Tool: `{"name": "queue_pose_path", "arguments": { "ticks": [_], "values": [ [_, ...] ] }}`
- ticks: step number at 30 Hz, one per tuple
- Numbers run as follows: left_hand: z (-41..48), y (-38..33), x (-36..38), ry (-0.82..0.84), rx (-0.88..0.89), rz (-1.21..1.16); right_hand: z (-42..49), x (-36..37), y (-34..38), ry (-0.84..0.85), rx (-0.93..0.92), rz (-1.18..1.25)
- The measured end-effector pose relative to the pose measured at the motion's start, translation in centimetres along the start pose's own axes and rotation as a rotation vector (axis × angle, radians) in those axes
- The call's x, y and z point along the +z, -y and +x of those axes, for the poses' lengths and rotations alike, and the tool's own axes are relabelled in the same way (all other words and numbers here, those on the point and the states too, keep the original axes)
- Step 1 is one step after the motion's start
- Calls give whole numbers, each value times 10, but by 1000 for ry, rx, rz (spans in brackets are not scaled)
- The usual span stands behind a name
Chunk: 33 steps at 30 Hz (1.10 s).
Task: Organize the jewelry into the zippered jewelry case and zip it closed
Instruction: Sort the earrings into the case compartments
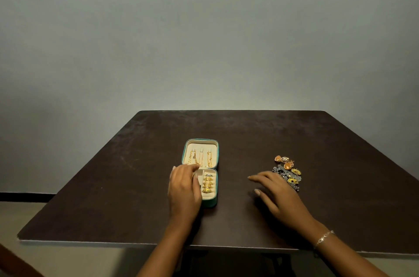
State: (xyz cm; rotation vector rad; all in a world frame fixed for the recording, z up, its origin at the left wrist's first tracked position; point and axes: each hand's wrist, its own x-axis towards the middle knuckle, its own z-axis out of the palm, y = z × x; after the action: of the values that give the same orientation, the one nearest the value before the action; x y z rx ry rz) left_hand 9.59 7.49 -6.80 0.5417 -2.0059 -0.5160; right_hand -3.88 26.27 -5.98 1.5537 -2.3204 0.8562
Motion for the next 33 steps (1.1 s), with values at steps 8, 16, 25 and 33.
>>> {"name": "queue_pose_path", "arguments": {
  "ticks": [8, 16, 25, 33],
  "values": [
    [-10, 18, 5, 158, -1, 157, 73, 35, 37, 58, 36, 85],
    [-10, 17, 5, 175, 125, 279, 96, 51, 48, 160, 76, -43],
    [-10, 18, 7, 156, 134, 290, 103, 48, 55, 231, -114, -353],
    [-9, 15, 4, 165, 140, 303, 103, 51, 52, 206, -139, -324]
  ]
}}
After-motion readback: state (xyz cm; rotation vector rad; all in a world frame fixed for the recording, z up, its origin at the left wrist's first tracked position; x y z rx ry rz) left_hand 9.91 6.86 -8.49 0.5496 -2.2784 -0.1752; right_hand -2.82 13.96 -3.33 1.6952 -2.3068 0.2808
